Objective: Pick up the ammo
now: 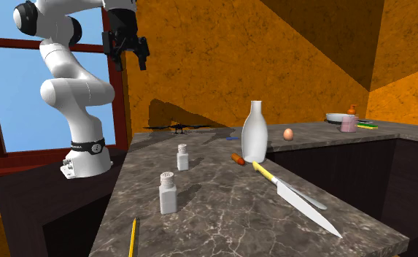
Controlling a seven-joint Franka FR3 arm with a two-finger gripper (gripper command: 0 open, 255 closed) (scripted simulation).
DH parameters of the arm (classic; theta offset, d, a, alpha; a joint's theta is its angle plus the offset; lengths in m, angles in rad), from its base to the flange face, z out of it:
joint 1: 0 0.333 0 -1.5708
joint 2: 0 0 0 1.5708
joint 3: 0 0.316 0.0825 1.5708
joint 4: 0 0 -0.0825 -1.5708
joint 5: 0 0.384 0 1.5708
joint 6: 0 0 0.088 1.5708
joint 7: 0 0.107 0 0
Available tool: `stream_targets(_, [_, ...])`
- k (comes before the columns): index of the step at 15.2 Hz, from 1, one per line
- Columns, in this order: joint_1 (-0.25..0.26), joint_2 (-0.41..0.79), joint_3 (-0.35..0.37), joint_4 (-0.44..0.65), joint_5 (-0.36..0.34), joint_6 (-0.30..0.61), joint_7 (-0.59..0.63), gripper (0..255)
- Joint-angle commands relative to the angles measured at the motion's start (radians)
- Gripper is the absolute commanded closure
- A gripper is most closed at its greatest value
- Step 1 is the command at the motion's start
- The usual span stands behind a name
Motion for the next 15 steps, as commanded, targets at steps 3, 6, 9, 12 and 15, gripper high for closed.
stream_targets(3, [0.01,0.023,0.039,-0.029,0.025,0.057,0.046,0])
stream_targets(6, [0.025,0.071,0.098,-0.06,0.06,0.145,0.114,0])
stream_targets(9, [0.04,0.135,0.156,-0.078,0.092,0.236,0.18,0])
stream_targets(12, [0.052,0.214,0.214,-0.081,0.116,0.327,0.247,0])
stream_targets(15, [0.06,0.307,0.27,-0.07,0.131,0.417,0.315,0])
